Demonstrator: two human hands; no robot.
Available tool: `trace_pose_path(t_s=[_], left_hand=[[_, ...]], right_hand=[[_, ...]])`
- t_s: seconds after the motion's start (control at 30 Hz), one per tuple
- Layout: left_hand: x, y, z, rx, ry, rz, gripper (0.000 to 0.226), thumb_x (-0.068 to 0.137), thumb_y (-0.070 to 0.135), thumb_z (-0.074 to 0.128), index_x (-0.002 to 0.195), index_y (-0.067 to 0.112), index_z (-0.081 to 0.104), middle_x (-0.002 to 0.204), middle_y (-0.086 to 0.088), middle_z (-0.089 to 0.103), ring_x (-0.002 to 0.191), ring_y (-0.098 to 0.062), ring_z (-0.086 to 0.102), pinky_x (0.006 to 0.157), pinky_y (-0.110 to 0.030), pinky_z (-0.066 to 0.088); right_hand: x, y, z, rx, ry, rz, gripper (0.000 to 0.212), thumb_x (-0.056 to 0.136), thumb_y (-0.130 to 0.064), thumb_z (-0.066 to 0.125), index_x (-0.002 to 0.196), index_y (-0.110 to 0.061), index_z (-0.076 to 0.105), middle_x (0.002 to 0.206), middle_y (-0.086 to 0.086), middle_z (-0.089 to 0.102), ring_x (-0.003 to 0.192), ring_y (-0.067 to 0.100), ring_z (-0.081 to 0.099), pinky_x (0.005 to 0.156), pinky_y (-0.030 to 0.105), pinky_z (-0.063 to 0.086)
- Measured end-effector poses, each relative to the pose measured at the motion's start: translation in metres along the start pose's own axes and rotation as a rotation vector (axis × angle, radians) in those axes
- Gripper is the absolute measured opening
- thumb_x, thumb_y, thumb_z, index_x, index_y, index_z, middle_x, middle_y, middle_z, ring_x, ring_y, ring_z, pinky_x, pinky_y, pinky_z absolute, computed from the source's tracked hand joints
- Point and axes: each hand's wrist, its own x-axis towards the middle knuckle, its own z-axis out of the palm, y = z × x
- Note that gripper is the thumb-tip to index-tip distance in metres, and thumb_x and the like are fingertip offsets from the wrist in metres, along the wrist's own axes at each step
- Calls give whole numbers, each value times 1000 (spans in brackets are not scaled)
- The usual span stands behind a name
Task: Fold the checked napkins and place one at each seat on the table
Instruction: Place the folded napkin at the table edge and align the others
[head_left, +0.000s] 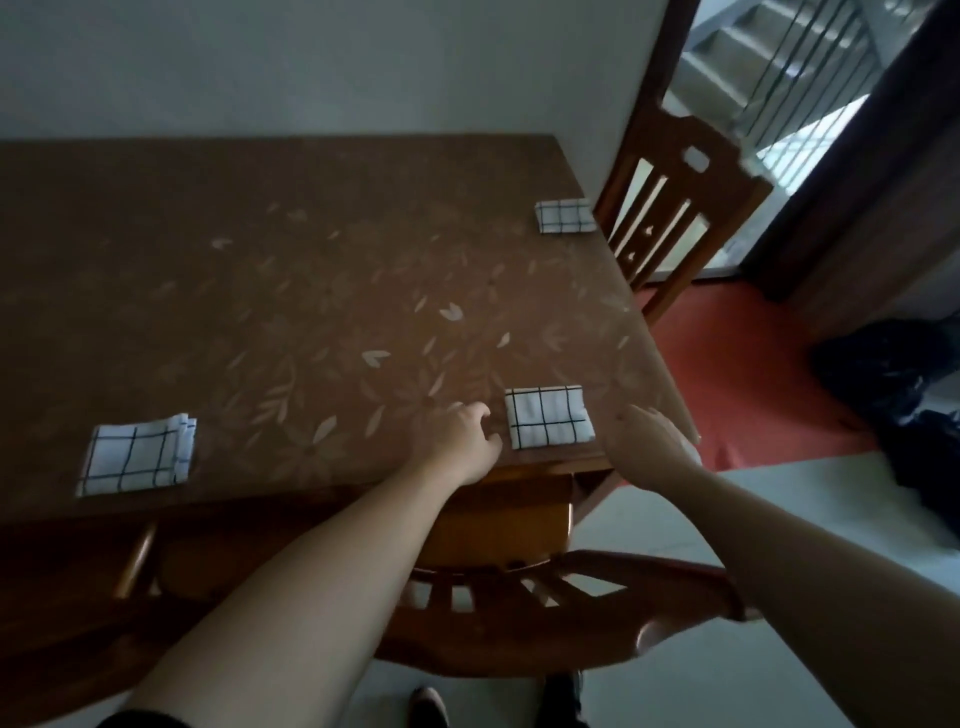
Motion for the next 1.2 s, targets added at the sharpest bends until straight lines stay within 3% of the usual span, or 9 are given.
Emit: trace_pose_path(t_s=[0.13,0.2,0.27,0.43,0.53,0.7,0.83,1.0,1.2], left_hand=[[23,9,21,-257,-20,-174,40,95,40,52,129,19,57,123,-2,64,95,-16,64,81,-30,52],[32,15,32,-346,-43,-240,31,95,35,56,118,16,62,112,-2,68,78,-12,63,64,-23,48],[43,19,41,-411,-41,-292,28,93,32,62,112,12,67,102,-3,71,73,-11,63,58,-21,45],[60,23,52,-467,-19,-375,23,87,29,71,105,14,71,97,-4,73,85,-17,68,63,-22,45],[65,20,55,-481,18,-386,16,87,26,71,98,15,72,95,-5,74,86,-18,68,65,-23,47],[61,3,49,-475,51,-401,16,86,27,72,96,14,74,91,-5,74,84,-19,68,71,-28,53],[47,-21,40,-479,76,-432,15,87,27,70,96,16,73,88,-3,74,85,-17,68,71,-27,52],[32,-46,34,-500,101,-467,15,88,27,70,96,15,73,82,0,73,79,-11,67,66,-22,49],[31,-49,35,-476,97,-430,22,87,27,71,103,13,72,91,-2,73,84,-13,67,70,-24,52]], right_hand=[[48,7,20,85,-103,-30,26,88,-18,47,65,-10,54,62,1,54,55,16,53,53,30,49],[64,14,28,180,-112,-4,31,89,-22,52,60,-12,52,57,1,49,50,13,46,48,24,41],[79,19,32,280,-89,27,32,87,-22,59,57,-12,54,53,1,48,47,12,44,45,22,39],[101,27,31,304,-119,-18,25,85,-16,66,63,-5,63,51,0,52,44,9,45,42,15,37],[106,26,36,305,-116,-28,21,83,-13,67,70,3,66,57,5,57,52,13,50,47,19,43],[106,8,44,283,-104,-57,15,82,-12,67,69,-5,66,66,2,64,56,12,55,49,21,43],[103,-18,59,294,-129,-89,18,83,-12,67,67,-2,67,61,2,63,51,12,51,48,23,42],[91,-41,69,277,-138,-154,19,85,-12,65,66,-15,66,67,-1,67,61,13,65,53,23,52],[88,-44,67,263,-136,-158,17,87,-12,64,70,-13,68,68,0,68,62,13,67,54,23,55]])
